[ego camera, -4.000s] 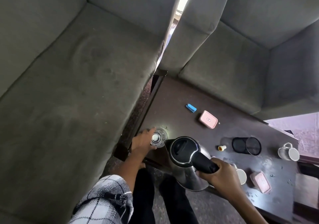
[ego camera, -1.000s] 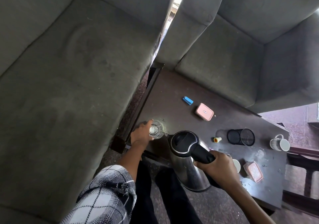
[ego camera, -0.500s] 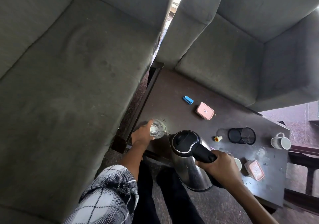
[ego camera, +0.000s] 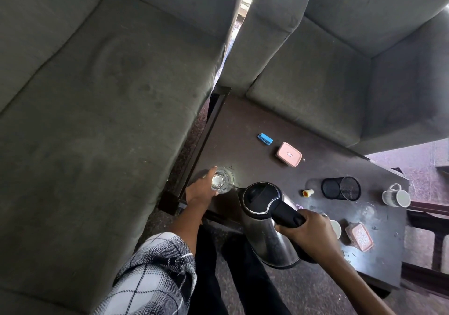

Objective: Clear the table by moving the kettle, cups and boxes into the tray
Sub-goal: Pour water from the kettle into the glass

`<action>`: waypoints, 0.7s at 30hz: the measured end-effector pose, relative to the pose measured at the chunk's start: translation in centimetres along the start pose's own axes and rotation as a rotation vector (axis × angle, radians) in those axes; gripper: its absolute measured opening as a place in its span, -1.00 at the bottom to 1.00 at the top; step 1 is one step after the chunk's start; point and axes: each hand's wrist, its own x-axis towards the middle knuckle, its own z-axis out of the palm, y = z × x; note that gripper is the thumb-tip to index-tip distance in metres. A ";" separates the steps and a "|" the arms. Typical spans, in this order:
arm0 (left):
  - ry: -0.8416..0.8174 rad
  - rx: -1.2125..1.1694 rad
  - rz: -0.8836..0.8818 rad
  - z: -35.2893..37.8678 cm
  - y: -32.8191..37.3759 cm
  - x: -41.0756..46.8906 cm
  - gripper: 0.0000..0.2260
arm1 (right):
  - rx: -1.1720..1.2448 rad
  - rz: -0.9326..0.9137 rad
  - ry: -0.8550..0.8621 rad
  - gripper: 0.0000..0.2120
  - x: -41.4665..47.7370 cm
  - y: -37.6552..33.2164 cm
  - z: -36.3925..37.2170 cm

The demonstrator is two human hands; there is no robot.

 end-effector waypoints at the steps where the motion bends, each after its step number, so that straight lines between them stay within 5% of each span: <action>1: 0.000 0.002 0.000 0.0 0.0 0.0 -0.29 | 0.004 0.001 0.002 -0.69 0.0 0.0 0.0; 21: -0.004 0.000 -0.010 0.1 -0.1 -0.4 -0.30 | -0.012 -0.009 0.034 -0.67 -0.5 0.2 -0.3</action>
